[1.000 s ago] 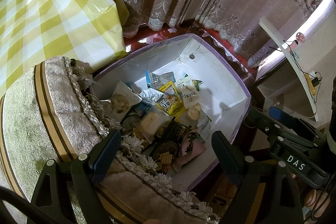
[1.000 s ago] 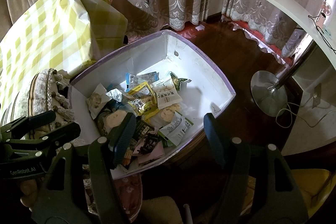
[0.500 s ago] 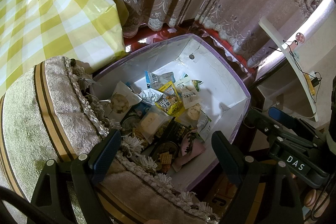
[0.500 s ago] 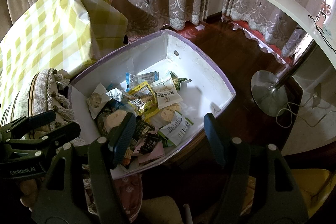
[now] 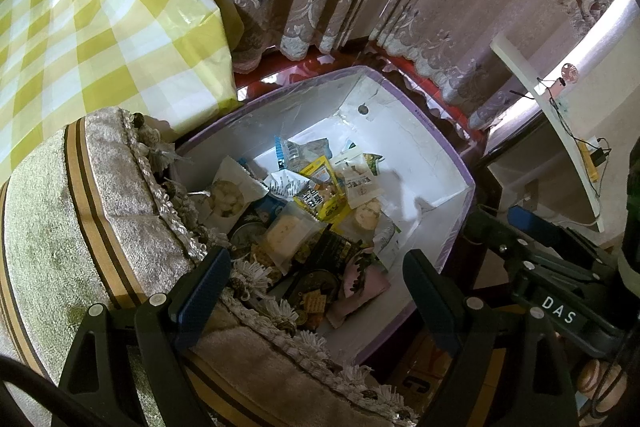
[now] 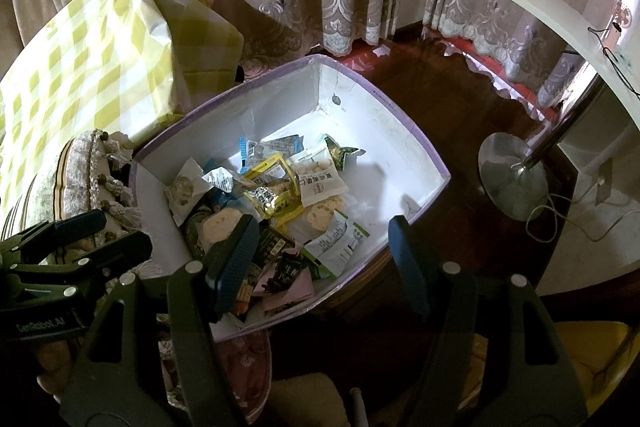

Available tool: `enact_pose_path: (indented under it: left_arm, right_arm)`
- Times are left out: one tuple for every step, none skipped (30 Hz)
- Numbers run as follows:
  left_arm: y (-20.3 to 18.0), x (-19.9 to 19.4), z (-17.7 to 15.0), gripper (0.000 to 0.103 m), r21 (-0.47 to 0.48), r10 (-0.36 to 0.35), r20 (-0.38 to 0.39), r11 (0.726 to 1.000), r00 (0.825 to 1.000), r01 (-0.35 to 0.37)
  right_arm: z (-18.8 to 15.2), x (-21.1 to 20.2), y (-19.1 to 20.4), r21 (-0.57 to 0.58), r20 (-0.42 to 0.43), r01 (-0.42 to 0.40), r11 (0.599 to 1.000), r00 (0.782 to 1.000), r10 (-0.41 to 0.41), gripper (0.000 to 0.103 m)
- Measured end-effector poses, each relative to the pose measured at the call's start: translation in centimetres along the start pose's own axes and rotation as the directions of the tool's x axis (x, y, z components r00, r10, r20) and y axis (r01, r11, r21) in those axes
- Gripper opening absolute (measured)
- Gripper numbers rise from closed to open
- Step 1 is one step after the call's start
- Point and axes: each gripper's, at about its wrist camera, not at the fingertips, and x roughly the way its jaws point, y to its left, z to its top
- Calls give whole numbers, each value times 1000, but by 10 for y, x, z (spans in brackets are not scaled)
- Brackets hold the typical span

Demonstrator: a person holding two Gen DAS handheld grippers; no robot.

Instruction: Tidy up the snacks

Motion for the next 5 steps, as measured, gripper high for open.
enact_pose_path:
  left_arm:
    - [-1, -1, 1, 89, -3, -2, 2, 1000, 1000, 2]
    - [-2, -2, 1, 89, -3, -4, 3, 1000, 1000, 4]
    - [-3, -2, 2, 89, -3, -8, 5, 1000, 1000, 8]
    - [-4, -4, 3, 89, -2, -16, 9, 1000, 1000, 16]
    - [-4, -6, 3, 90, 1, -25, 10, 1000, 1000, 25]
  right_arm:
    - [-1, 0, 0, 1, -1, -1, 1000, 1000, 1, 70]
    - [-1, 1, 0, 1, -1, -1, 1000, 1000, 1, 70]
    - [-1, 1, 0, 1, -2, 0, 1000, 1000, 0, 70]
    - [-2, 1, 1, 1, -4, -1, 1000, 1000, 1, 70]
    - [-2, 1, 1, 0, -5, -1, 1000, 1000, 1, 71]
